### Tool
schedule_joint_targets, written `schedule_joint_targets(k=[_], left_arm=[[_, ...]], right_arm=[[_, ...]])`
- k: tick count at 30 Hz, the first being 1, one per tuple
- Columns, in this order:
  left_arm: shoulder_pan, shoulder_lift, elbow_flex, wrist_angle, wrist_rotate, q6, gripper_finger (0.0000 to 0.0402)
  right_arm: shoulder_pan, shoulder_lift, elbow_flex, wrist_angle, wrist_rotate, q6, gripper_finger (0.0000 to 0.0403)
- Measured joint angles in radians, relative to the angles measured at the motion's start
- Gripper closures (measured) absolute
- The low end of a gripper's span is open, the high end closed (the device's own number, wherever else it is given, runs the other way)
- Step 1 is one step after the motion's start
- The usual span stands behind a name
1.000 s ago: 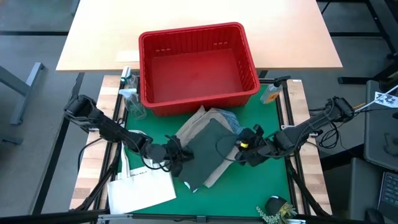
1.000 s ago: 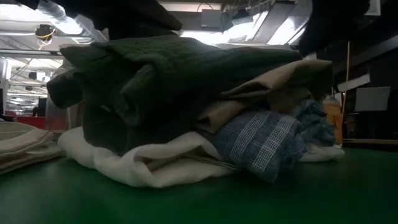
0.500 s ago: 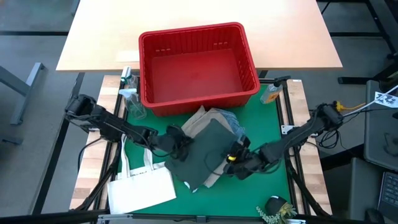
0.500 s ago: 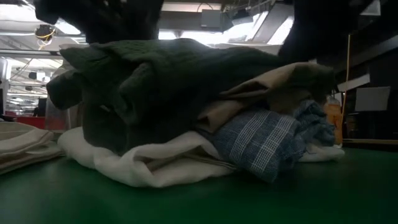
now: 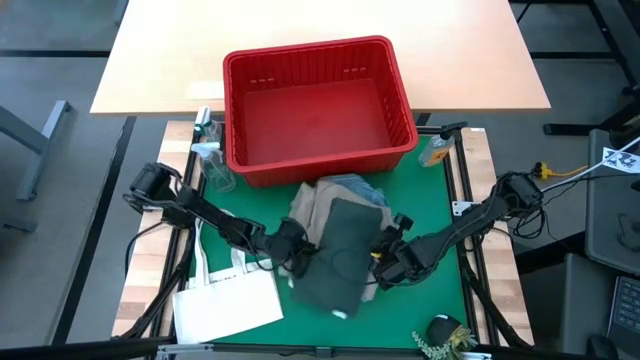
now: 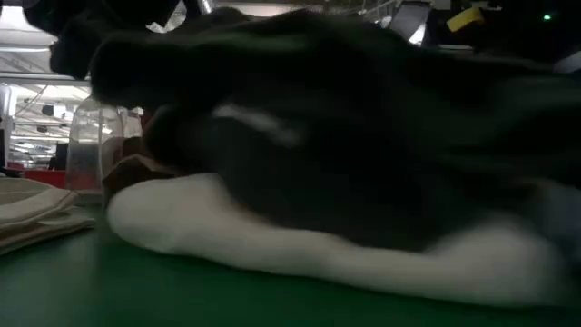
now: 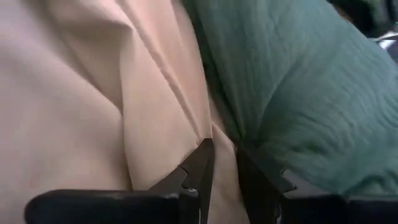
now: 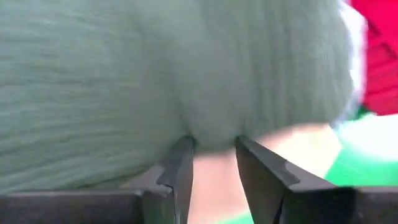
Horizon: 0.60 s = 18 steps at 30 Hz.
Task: Fold Laundry from Bin
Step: Put the stack of folded clothes into the red bin
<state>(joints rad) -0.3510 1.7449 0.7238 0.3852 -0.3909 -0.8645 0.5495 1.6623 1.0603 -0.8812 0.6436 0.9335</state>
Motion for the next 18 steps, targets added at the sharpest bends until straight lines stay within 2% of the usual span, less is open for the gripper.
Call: schedule_joint_targets(k=[4,8,15,18], left_arm=[[-0.049,0.044,0.0,0.104,0.012,-0.064,0.0331],[-0.085,0.05,0.037,0.11,0.016,-0.073,0.0331],[-0.118,0.007,0.13,0.096,-0.004,0.052,0.0331],[-0.118,-0.028,0.14,0.052,-0.009,0.06,0.0331]], right_arm=[[0.0,-0.032,-0.002,-0.084,-0.001,0.0,0.0278],[0.0,-0.084,-0.002,-0.111,-0.005,0.0,0.0278],[0.001,-0.192,-0.002,-0.119,-0.034,0.0,0.0278],[0.001,-0.238,-0.002,-0.112,-0.061,0.0,0.0278]])
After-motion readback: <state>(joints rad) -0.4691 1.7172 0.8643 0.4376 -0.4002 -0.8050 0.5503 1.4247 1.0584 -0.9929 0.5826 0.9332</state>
